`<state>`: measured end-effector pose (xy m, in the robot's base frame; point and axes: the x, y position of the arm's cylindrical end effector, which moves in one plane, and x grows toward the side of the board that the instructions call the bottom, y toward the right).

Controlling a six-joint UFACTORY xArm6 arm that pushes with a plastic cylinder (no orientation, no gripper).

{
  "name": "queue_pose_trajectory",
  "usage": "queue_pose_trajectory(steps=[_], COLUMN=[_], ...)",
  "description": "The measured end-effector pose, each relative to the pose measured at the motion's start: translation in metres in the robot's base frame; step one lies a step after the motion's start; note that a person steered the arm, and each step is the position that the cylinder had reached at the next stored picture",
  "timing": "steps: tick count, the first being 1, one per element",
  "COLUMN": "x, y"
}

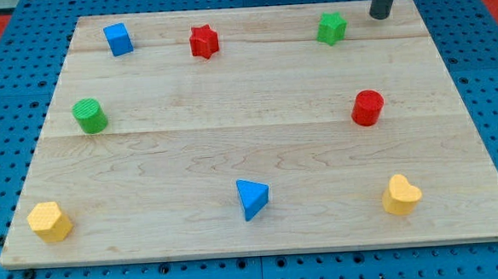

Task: Slide the green star towards center of the board

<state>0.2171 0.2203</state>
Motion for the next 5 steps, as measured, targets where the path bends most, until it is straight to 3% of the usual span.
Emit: queue_pose_trajectory(steps=[1, 2, 3, 4, 5], x=[-0.024, -0.023, 0.028, 0.044, 0.075], y=[-0.010, -0.071, -0.073, -0.047, -0.094])
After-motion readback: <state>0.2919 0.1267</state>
